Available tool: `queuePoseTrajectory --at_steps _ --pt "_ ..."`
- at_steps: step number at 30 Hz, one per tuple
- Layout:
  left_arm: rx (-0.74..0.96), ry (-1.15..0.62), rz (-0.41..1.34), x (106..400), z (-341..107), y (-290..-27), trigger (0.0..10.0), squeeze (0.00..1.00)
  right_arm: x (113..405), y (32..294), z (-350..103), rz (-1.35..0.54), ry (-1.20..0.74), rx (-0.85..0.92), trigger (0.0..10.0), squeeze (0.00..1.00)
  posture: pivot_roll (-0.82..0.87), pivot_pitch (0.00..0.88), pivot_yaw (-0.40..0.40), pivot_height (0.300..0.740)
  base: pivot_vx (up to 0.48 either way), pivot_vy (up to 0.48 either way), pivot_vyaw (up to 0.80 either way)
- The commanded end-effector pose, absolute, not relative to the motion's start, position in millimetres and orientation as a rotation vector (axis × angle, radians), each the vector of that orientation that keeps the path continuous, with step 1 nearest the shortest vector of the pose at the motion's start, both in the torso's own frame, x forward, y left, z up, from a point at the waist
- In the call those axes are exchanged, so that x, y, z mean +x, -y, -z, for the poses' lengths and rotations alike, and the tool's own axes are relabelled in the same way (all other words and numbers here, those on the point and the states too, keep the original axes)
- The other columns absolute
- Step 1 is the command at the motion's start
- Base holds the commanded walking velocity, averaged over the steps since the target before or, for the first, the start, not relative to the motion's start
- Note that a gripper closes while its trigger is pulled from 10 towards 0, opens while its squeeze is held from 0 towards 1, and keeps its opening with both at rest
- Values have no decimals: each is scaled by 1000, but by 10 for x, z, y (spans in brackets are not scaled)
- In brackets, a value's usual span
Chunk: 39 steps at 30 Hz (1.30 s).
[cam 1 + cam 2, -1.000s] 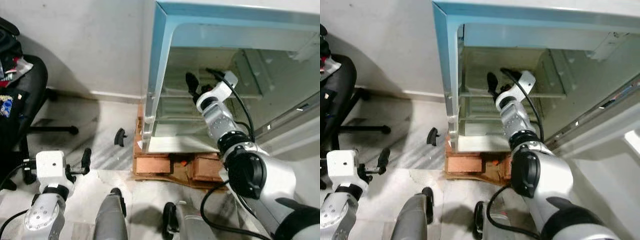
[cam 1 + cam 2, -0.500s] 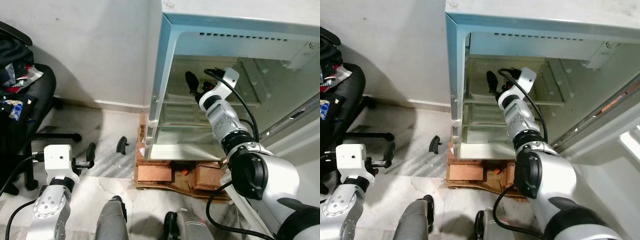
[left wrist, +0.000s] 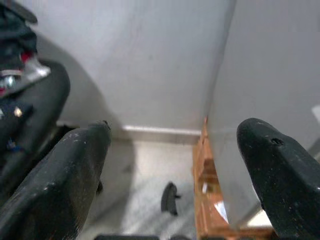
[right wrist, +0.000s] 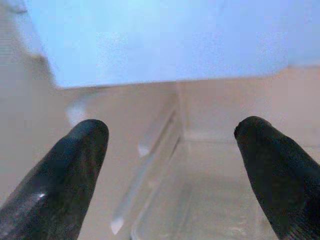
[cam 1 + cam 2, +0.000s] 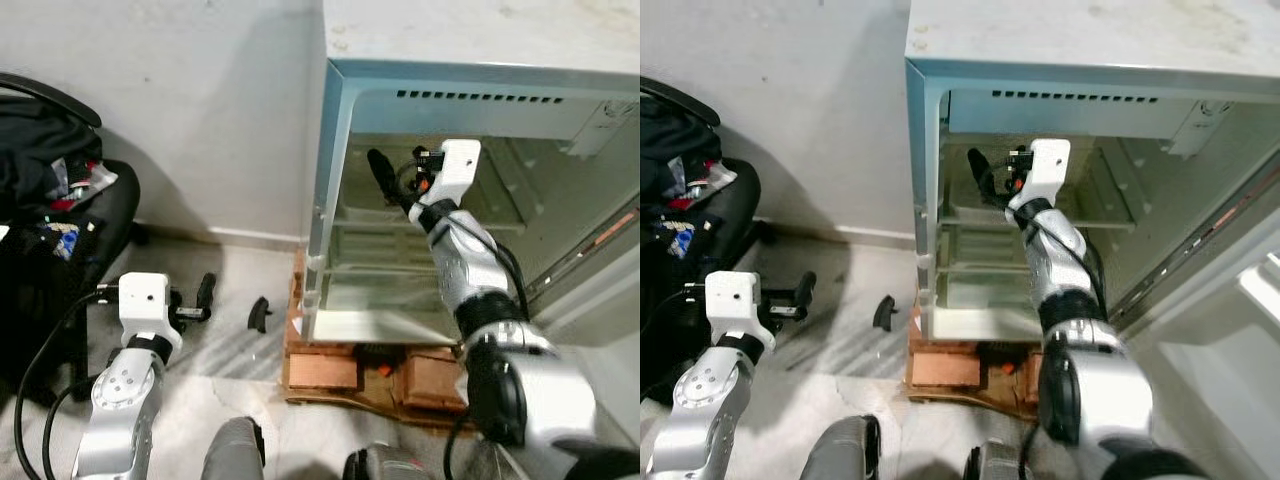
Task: Restocking fridge
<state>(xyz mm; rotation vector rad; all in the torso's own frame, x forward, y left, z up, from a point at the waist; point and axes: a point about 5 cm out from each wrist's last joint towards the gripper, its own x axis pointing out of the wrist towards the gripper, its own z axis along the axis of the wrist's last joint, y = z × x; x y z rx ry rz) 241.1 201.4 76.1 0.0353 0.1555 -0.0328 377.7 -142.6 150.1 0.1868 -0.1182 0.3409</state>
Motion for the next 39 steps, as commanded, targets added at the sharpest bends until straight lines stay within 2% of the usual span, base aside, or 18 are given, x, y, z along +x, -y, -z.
queuePoseTrajectory --at_steps 1,6,9,10,14,20,31,39 --pt "38 -178 30 2392 -698 -2015 10000 0 3752 1426 -1530 -333 142 174 10000 0 52 35 -15 740 0 0 0" --pt "32 -191 -14 2412 -634 -2056 10000 0 3309 1546 -1113 -208 97 212 10000 0 19 0 -11 740 0 0 0" --pt "30 -192 -22 2424 -630 -2076 10000 0 3182 1586 -1036 -163 89 216 10000 0 12 0 -8 740 0 0 0" --pt "29 -194 -29 2452 -617 -2097 10000 0 3016 1615 -958 -110 72 235 10000 0 -1 0 2 740 0 0 0" --pt "37 -214 -13 2513 -574 -2043 10000 0 2821 1562 -888 -119 43 219 10000 0 -22 0 20 740 -120 0 0" --pt "37 -212 5 2567 -567 -1981 10000 0 2790 1552 -882 -113 28 213 10000 0 -32 0 26 740 -242 0 0" --pt "69 -199 1 2609 -560 -1975 10000 0 2851 1722 -920 -44 -2 201 10000 0 -26 0 44 740 -242 0 0" --pt "69 -220 -63 2549 -505 -2104 10000 0 2868 1812 -938 -11 4 181 10000 0 -45 0 61 740 -121 0 0"
